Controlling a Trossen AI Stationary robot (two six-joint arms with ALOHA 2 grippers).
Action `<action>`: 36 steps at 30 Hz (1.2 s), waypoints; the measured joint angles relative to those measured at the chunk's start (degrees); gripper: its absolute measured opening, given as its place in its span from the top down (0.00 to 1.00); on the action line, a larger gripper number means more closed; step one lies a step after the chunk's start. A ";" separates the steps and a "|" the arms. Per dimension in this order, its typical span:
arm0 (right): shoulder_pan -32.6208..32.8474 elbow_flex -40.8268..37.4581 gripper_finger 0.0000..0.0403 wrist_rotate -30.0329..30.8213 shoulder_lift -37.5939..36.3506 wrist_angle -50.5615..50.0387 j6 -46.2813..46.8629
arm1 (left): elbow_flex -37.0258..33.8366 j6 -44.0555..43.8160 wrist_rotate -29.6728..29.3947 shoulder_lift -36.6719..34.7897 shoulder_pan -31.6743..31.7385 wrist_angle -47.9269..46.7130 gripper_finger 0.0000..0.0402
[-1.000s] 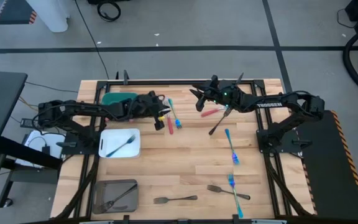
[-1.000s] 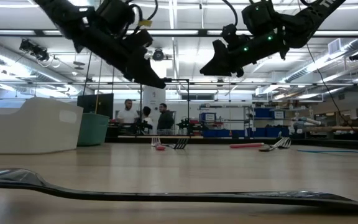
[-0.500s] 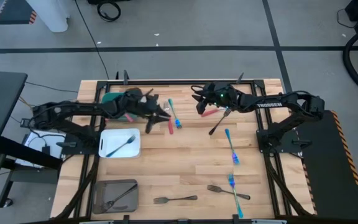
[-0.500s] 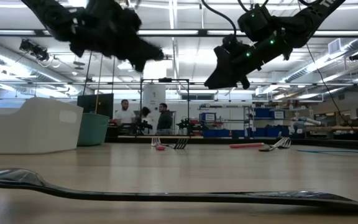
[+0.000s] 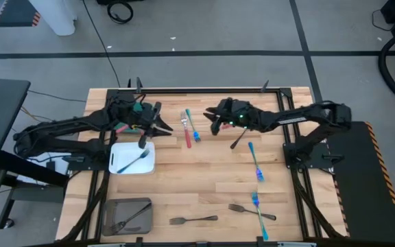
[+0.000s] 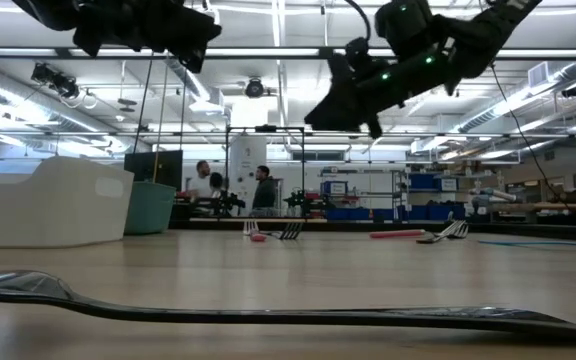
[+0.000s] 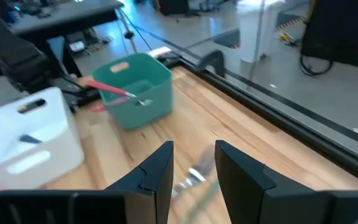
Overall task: Sort silverware by color (type)
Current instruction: Put the blue fork into the white bin
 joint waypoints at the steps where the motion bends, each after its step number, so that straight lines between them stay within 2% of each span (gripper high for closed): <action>1: 0.32 0.60 0.69 0.00 1.73 1.49 0.00 | 0.00 0.03 -0.01 -0.65 0.00 -0.58 0.78; 9: 0.93 8.72 0.69 -0.05 15.70 1.58 -2.82 | 0.00 5.01 -0.04 -1.52 0.00 -3.39 0.78; 14: 0.92 14.57 0.69 0.68 20.50 -2.77 -1.17 | 0.00 5.52 -0.04 -1.52 0.09 -3.85 0.78; 23: 1.06 26.21 0.69 11.89 23.79 -23.84 10.93 | 0.00 5.56 -0.17 -1.52 0.11 -4.01 0.78; 29: 1.37 27.00 0.69 8.76 24.15 -25.80 16.31 | 0.00 5.52 -0.19 -1.50 0.00 -4.05 0.78; 36: 2.62 27.00 0.69 8.71 24.52 -28.13 17.68 | 0.00 5.52 -0.18 -1.48 -0.01 -3.76 0.78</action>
